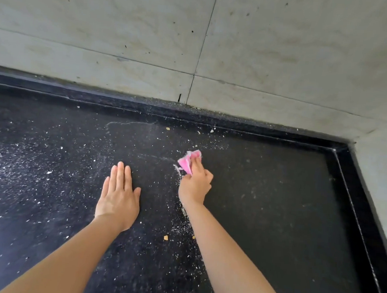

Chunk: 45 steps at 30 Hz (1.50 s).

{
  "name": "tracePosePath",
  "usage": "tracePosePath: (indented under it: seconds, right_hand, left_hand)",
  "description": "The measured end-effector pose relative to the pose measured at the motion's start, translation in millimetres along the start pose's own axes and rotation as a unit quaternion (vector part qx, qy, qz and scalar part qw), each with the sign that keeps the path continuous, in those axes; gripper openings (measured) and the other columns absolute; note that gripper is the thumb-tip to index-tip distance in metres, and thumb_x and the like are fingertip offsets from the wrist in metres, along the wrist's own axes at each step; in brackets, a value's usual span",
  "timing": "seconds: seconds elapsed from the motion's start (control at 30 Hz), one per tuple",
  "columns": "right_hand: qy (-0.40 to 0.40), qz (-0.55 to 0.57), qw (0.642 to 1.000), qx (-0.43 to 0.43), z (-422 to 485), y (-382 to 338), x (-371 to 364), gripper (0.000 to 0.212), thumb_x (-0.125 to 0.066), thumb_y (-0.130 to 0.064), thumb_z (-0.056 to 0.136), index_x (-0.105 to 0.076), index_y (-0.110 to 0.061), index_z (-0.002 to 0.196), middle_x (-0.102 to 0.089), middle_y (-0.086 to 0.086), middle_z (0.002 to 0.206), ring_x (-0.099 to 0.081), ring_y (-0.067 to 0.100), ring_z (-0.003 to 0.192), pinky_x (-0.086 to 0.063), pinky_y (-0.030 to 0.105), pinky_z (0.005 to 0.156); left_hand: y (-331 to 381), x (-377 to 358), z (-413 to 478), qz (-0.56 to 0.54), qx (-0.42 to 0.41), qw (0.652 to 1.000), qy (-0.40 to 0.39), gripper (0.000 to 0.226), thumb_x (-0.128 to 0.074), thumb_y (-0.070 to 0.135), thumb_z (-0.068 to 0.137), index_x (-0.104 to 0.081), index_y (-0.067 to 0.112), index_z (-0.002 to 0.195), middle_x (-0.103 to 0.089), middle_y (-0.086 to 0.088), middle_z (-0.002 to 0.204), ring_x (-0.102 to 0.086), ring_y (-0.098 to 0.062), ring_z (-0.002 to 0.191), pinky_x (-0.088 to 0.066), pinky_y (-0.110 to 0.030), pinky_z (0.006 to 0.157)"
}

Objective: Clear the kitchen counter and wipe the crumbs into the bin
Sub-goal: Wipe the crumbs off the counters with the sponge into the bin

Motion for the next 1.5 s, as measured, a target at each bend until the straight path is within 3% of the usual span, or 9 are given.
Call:
tracePosePath:
  seconds: [0.1,0.2,0.33,0.47,0.63,0.93,1.17,1.33,1.5]
  right_hand:
    - [-0.177,0.145,0.973,-0.028,-5.8,-13.7,-1.7,0.013,-0.061,-0.042,0.087,-0.071,-0.042,0.096,-0.055,-0.013,0.072,-0.052,0.004,0.063,-0.041,0.019,0.060]
    - [-0.091,0.194,0.977,-0.024,20.6,-12.5,44.3,0.010,-0.068,-0.038,0.071,-0.071,-0.043,0.080,-0.053,-0.006,0.062,-0.041,0.001,0.043,-0.030,0.014,0.040]
    - [0.100,0.188,0.974,-0.076,81.8,14.4,124.1,0.028,-0.056,-0.016,0.086,-0.067,-0.010,0.110,-0.050,0.001,0.071,-0.038,0.008,0.052,-0.030,0.020,0.049]
    - [0.177,0.112,0.962,-0.175,136.1,35.2,160.7,0.038,-0.048,-0.043,0.086,-0.051,-0.018,0.058,-0.041,0.005,0.059,-0.035,0.021,0.058,-0.026,0.028,0.055]
    - [0.161,-0.027,0.970,-0.181,158.4,22.1,110.9,0.040,-0.043,-0.008,0.092,-0.045,-0.009,0.132,-0.042,0.019,0.136,-0.044,0.036,0.116,-0.036,0.042,0.095]
    - [-0.065,0.065,0.995,-0.045,122.5,-23.7,53.9,0.028,-0.052,-0.018,0.092,-0.065,-0.008,0.115,-0.066,0.019,0.102,-0.062,0.032,0.088,-0.040,0.028,0.068]
    - [0.098,0.086,0.989,-0.063,139.1,-4.3,97.1,0.031,-0.062,-0.030,0.078,-0.049,-0.016,0.053,-0.044,0.001,0.061,-0.035,0.018,0.068,-0.026,0.030,0.057]
    - [0.143,-0.131,0.981,0.000,122.6,-25.7,26.6,0.036,-0.040,0.004,0.087,-0.059,-0.007,0.116,-0.060,0.010,0.115,-0.044,0.032,0.112,-0.040,0.040,0.081]
    - [-0.075,-0.099,0.978,0.168,82.9,-78.8,-53.3,0.024,-0.047,-0.006,0.095,-0.066,-0.019,0.099,-0.067,0.001,0.097,-0.057,0.011,0.084,-0.047,0.020,0.072]
  left_hand:
    - [0.1,1.6,-0.6,-0.001,0.000,1.000,-0.004,0.059,-0.002,0.036,0.098,0.031,0.004,0.136,0.030,-0.013,0.152,0.023,-0.025,0.143,0.008,-0.037,0.117]
    - [-0.5,1.6,-0.9,-0.003,-0.004,1.000,0.001,0.058,-0.001,0.036,0.098,0.032,0.005,0.133,0.030,-0.012,0.152,0.023,-0.025,0.142,0.008,-0.036,0.117]
    - [-2.8,-0.8,-1.2,-0.008,-0.011,1.000,0.023,0.058,-0.001,0.036,0.098,0.031,0.006,0.134,0.030,-0.011,0.151,0.023,-0.024,0.142,0.010,-0.035,0.116]
    - [-4.6,-5.9,1.7,-0.001,-0.013,0.999,0.047,0.059,0.002,0.037,0.096,0.032,0.005,0.135,0.038,-0.010,0.144,0.024,-0.024,0.142,0.010,-0.035,0.115]
    - [-5.4,-9.3,3.1,0.002,-0.013,0.999,0.049,0.059,0.003,0.038,0.095,0.035,0.006,0.133,0.040,-0.010,0.142,0.027,-0.024,0.140,0.010,-0.036,0.117]
    - [-2.5,-2.0,-0.4,0.015,-0.010,0.999,0.033,0.059,0.002,0.038,0.096,0.035,0.004,0.133,0.040,-0.011,0.142,0.026,-0.025,0.141,0.011,-0.036,0.116]
    - [-2.9,-1.0,-0.9,0.001,-0.012,0.999,0.038,0.059,0.003,0.038,0.096,0.035,0.005,0.133,0.039,-0.012,0.144,0.032,-0.023,0.136,0.012,-0.035,0.114]
    - [-3.6,-2.2,-0.1,0.004,-0.008,0.999,0.040,0.059,0.003,0.038,0.096,0.035,0.005,0.132,0.041,-0.010,0.142,0.036,-0.021,0.131,0.015,-0.035,0.112]
    - [-3.6,0.0,-0.4,0.005,-0.003,0.999,0.036,0.059,0.001,0.038,0.097,0.033,0.005,0.134,0.040,-0.010,0.143,0.031,-0.023,0.138,0.015,-0.035,0.112]
Point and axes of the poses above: each hand's wrist, its own z-axis towards the middle knuckle, its own x-axis out of the back of the hand, y = z × x, the point moved 5 cm from there along z, towards the middle knuckle
